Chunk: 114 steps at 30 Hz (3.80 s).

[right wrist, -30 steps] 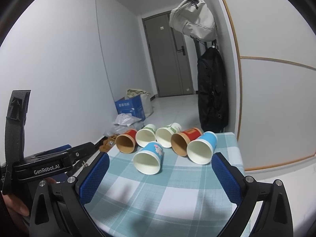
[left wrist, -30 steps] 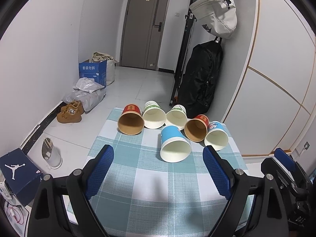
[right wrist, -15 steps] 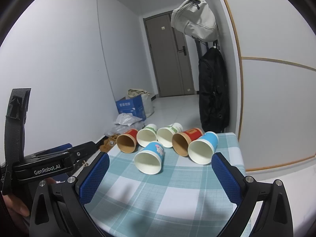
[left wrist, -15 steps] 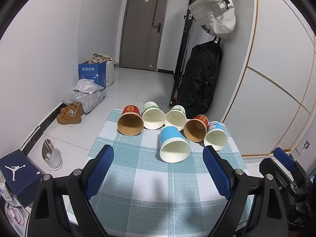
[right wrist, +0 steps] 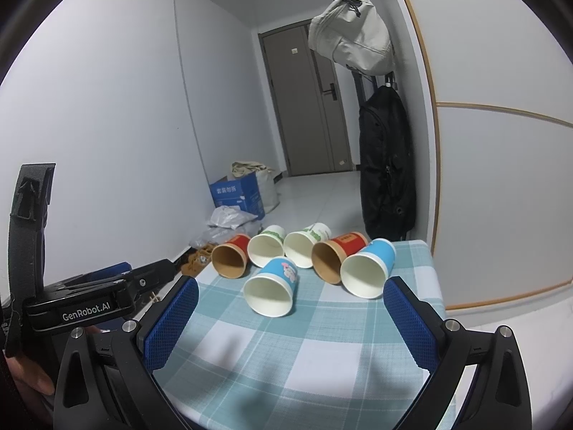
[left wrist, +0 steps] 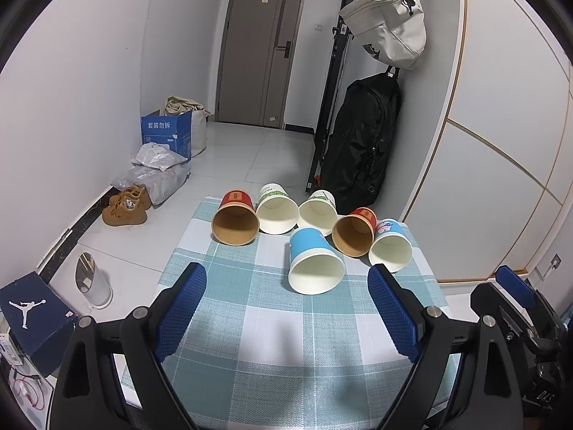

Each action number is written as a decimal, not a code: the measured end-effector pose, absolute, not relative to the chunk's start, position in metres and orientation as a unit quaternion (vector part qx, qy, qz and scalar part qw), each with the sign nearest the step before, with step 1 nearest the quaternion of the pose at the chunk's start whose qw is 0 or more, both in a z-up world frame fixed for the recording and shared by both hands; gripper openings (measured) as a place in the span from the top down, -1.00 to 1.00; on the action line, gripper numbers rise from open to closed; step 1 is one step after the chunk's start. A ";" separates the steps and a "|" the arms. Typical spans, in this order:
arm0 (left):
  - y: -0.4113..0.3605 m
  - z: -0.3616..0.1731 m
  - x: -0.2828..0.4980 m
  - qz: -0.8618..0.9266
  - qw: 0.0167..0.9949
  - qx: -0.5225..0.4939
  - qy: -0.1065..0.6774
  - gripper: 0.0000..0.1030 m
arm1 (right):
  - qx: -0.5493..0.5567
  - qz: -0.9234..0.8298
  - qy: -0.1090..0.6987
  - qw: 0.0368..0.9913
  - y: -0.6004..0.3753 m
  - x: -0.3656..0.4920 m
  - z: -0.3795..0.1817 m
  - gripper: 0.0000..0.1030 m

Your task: Flip cup upright

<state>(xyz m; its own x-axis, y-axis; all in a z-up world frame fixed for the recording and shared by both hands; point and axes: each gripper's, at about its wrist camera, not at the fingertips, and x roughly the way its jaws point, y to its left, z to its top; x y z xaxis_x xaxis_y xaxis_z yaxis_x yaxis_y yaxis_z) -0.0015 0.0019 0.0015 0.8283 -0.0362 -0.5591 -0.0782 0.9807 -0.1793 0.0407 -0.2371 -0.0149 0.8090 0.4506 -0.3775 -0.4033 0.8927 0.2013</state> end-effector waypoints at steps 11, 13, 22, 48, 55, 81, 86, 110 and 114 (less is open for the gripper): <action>0.004 0.001 0.008 0.003 0.945 -0.104 0.311 -0.72 | 0.060 0.216 0.219 0.950 -0.239 0.045 -0.013 -1.00; 0.006 0.001 0.015 -0.008 0.940 -0.109 0.323 -0.72 | 0.060 0.212 0.224 0.949 -0.240 0.047 -0.014 -1.00; 0.011 -0.012 0.083 -0.042 0.900 -0.148 0.407 -0.72 | 0.065 0.192 0.249 0.947 -0.245 0.069 -0.017 -1.00; -0.010 -0.081 0.191 -0.105 0.776 -0.139 0.607 -0.17 | 0.065 0.202 0.301 0.930 -0.243 0.111 -0.025 -1.00; -0.001 -0.074 0.196 -0.107 0.772 -0.138 0.611 -0.12 | 0.069 0.200 0.304 0.929 -0.246 0.111 -0.025 -1.00; 0.001 0.034 0.090 -0.104 0.837 -0.146 0.517 -0.10 | 0.062 0.209 0.293 0.931 -0.247 0.079 -0.029 -1.00; 0.007 0.012 0.066 -0.087 0.832 -0.161 0.524 -0.10 | 0.055 0.213 0.289 0.932 -0.243 0.067 -0.028 -1.00; 0.012 -0.093 0.074 -0.059 0.810 -0.212 0.544 -0.11 | -0.005 0.210 0.302 0.930 -0.228 0.049 -0.045 -1.00; 0.009 -0.096 0.075 -0.061 0.809 -0.212 0.544 -0.14 | -0.012 0.210 0.309 0.928 -0.224 0.051 -0.048 -1.00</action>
<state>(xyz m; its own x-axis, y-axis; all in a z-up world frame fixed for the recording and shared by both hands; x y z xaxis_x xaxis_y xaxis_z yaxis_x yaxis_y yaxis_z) 0.0746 0.0091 -0.0962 0.3997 -0.3299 -0.8552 -0.1317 0.9027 -0.4097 0.0507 -0.2241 -0.0485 0.7215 0.3817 -0.5777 -0.3965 0.9118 0.1072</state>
